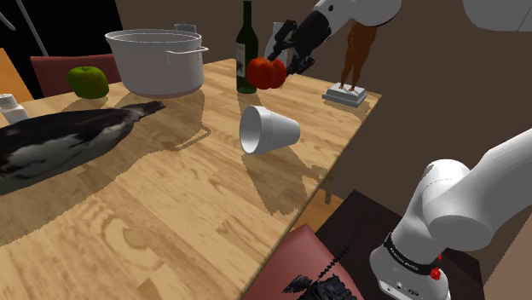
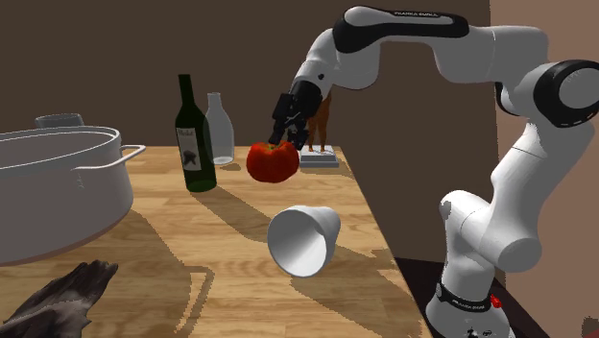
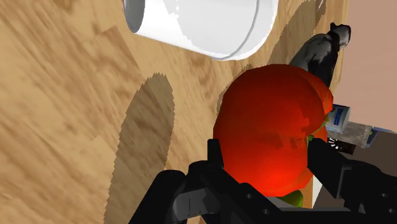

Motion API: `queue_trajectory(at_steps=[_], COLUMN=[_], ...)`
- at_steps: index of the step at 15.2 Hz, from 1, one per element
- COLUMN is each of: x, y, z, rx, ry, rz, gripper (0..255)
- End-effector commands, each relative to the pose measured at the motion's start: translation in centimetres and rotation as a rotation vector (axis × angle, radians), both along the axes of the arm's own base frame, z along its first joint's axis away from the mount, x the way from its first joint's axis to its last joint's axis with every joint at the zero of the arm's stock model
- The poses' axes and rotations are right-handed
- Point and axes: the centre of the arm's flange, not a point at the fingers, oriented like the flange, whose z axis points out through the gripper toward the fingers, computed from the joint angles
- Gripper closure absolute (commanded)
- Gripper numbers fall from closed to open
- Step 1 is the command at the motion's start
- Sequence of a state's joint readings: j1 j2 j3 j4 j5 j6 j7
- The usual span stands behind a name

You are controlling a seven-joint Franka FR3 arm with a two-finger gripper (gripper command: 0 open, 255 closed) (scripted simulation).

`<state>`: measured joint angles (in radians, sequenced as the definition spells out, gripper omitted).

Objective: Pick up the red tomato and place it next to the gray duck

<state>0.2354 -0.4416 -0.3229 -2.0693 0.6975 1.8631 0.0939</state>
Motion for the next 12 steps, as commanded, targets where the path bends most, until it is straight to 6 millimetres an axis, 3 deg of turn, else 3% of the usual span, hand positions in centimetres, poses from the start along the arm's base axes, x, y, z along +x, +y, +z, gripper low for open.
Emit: queue_trajectory(at_steps=[1, 7, 12], x=[0.1, 0.1, -1.6], y=[0.0, 0.0, 6.4], z=[1.0, 3.7, 3.7], rx=[0.0, 0.0, 0.0], ry=[0.0, 0.0, 0.0], rz=[0.0, 0.0, 0.0], gripper=[255, 255, 255])
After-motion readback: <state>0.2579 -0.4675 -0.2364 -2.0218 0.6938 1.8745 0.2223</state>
